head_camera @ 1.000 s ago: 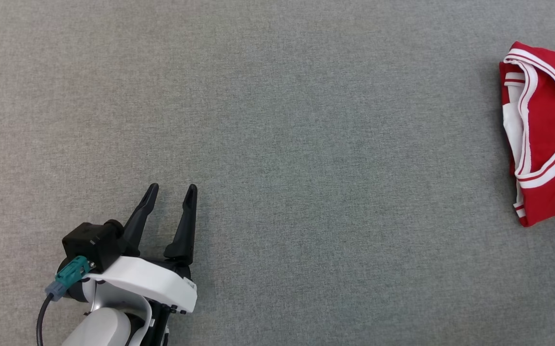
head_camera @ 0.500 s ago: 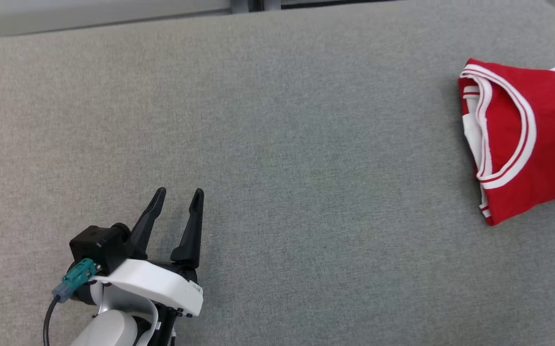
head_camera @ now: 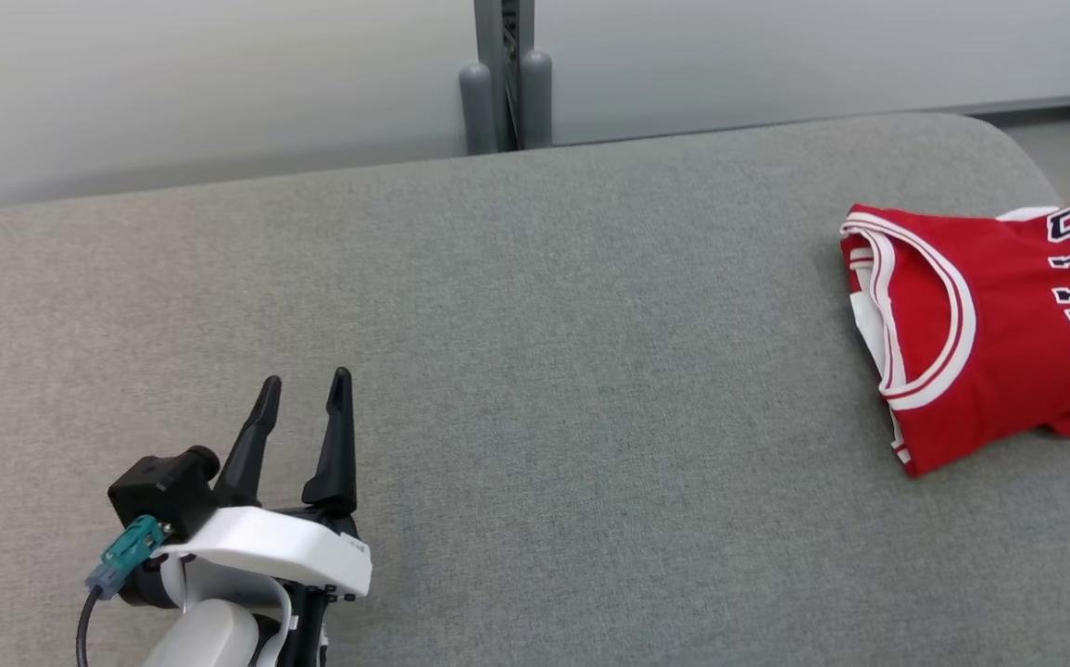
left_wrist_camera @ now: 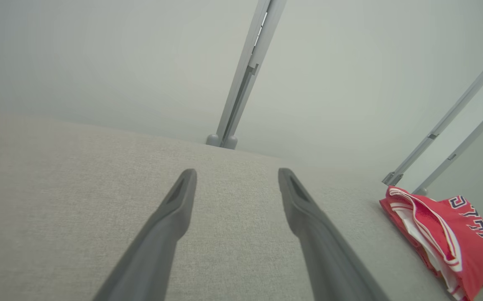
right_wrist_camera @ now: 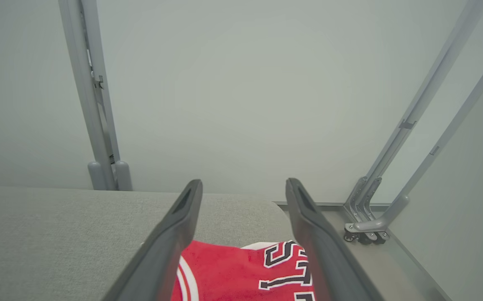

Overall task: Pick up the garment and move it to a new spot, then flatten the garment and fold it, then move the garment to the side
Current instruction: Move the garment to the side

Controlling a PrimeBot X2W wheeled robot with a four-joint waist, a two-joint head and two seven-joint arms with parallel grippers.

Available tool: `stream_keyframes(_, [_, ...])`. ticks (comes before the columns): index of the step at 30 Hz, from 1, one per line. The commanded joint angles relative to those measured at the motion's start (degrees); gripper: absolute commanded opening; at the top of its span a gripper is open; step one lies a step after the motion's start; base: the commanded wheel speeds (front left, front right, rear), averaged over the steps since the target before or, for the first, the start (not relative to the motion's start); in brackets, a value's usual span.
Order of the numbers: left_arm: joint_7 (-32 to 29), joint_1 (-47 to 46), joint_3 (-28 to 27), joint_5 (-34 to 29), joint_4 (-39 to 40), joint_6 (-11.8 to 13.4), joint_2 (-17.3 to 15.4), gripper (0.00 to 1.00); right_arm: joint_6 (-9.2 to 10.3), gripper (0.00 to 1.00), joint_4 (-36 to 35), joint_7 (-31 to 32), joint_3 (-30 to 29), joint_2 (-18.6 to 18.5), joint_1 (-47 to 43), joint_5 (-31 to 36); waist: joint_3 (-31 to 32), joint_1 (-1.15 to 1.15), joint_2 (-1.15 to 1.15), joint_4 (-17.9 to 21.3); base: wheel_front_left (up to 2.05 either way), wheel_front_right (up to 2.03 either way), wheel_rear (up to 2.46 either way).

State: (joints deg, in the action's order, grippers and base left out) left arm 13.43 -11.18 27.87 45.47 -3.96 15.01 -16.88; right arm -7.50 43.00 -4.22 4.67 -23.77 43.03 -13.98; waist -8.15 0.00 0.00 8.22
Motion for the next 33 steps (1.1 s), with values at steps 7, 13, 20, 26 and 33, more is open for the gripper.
stream_keyframes(7, [1.42,1.72,-2.26,-3.07,-2.35,0.83,-0.37,1.00,0.00,1.00,-9.73,-1.94,-1.34,5.50,-12.46,-1.19,4.20,0.00,0.00,-3.31,0.00,0.00,0.00])
stream_keyframes(13, [1.68,3.39,-3.48,-3.97,-3.93,0.24,-0.79,1.00,0.00,1.00,-18.57,-3.05,-5.22,12.09,-21.18,2.49,5.31,0.00,0.00,-5.19,0.00,0.00,0.00])
stream_keyframes(20, [1.77,4.50,-4.53,-4.88,-5.16,-0.14,-1.34,1.00,0.00,1.00,-27.08,-3.00,-8.97,18.96,-29.80,6.72,5.86,0.00,0.00,-6.93,0.00,0.00,0.00])
stream_keyframes(26, [1.76,5.39,-5.02,-5.59,-6.12,-0.47,-2.45,1.00,0.00,1.00,-31.20,-1.98,-9.15,20.61,-33.97,7.04,6.04,0.00,0.00,-7.33,0.00,0.00,0.00])
stream_keyframes(33, [1.78,6.31,-5.44,-6.14,-6.82,-1.05,-3.28,1.00,0.00,1.00,-32.86,-2.48,-7.86,20.76,-37.06,4.99,6.45,0.00,0.00,-7.63,0.00,0.00,0.00])
